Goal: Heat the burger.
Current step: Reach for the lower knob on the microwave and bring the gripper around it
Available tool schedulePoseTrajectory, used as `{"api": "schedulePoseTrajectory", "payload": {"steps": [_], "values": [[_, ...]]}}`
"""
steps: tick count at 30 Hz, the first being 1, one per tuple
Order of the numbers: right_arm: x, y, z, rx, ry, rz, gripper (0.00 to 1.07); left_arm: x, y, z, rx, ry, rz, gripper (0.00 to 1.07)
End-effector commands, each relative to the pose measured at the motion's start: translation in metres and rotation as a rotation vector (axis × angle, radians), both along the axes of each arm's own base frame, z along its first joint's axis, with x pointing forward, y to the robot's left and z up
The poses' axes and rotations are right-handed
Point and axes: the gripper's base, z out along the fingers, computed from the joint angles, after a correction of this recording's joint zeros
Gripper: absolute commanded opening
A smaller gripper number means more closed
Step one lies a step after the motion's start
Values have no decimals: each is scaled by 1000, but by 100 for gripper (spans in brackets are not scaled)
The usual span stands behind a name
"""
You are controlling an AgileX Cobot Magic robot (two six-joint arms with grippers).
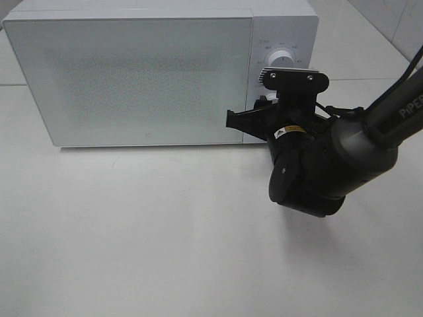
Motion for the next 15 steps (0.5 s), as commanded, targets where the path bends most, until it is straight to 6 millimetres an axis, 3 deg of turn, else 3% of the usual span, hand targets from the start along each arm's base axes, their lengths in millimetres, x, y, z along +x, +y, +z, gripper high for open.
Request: {"api": "schedulePoseTrajectory", "payload": {"steps": [1, 15], "values": [[0, -5, 21, -14, -182, -54, 4, -3, 0, -1, -8, -16, -3, 101], [0, -5, 19, 106, -187, -63, 4, -3, 0, -1, -8, -16, -3, 101]]}}
